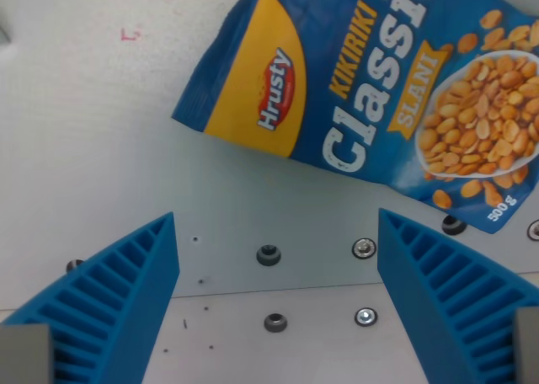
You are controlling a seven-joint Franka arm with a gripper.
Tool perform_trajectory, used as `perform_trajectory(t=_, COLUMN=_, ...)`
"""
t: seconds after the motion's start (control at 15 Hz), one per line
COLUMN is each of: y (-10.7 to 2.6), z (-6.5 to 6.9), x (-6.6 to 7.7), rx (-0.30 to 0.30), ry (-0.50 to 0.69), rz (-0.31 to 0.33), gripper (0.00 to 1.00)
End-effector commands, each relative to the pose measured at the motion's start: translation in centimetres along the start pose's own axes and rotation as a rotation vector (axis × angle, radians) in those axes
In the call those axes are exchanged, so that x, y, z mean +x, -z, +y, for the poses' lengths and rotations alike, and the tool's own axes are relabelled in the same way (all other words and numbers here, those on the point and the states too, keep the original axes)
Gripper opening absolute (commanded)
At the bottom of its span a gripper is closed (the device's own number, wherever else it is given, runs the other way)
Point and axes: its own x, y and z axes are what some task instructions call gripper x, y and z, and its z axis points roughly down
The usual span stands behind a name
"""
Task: Move in gripper positive y
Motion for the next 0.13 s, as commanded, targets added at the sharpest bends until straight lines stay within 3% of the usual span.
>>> perform_trajectory(t=0.07, y=0.08, z=1.61, x=0.55, rx=0.000, ry=0.019, rz=0.001, gripper=1.00)
perform_trajectory(t=0.13, y=0.08, z=2.11, x=0.55, rx=0.000, ry=0.019, rz=0.001, gripper=1.00)
